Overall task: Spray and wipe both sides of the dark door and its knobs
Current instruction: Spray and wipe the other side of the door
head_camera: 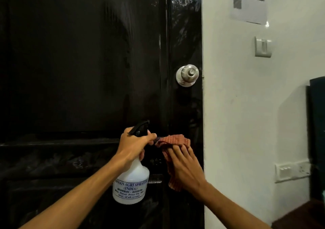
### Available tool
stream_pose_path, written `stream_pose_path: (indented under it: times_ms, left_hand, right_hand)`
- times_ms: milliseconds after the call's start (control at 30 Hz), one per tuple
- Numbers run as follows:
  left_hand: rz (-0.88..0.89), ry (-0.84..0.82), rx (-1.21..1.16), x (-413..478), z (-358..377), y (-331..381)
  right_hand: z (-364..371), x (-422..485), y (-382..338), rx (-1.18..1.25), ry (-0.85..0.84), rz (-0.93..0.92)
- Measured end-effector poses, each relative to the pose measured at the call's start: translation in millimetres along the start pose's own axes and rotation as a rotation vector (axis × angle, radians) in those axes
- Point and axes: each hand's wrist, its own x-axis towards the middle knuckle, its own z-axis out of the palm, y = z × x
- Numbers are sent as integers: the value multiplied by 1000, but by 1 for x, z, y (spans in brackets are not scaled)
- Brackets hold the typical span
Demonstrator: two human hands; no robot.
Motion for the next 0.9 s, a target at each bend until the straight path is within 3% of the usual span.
stream_pose_path:
  times_ms: [67, 167, 233, 333, 467, 533, 633, 700, 833, 900]
  left_hand:
    - [-25, -25, 3, -5, 9, -4]
    - [-12, -63, 4, -3, 23, 0]
    - [17, -77, -10, 2, 30, 11]
    - [57, -79, -16, 11, 39, 22]
    - [57, -118, -7, 6, 47, 13]
    - [43, -128, -7, 4, 49, 5]
    - [13, -120, -18, 5, 51, 0]
    - [10, -92, -25, 9, 49, 1]
    - [42, -33, -43, 20, 36, 16]
    - [72, -34, -18, 25, 28, 28]
  right_hand:
    - [-9, 19, 28, 60, -33, 6]
    - [-29, 78, 77, 156, 35, 307]
    - [-36, 105, 97, 202, 97, 376]
    - [-23, 84, 90, 153, 124, 291]
    - [15, -19, 50, 116, -103, 96]
    - [13, -8, 69, 105, -108, 50]
    - [-8, 51, 86, 222, 40, 323]
    - [-6, 68, 74, 258, 67, 395]
    - [8, 54, 44, 183, -42, 3]
    - [2, 86, 55, 170, 24, -13]
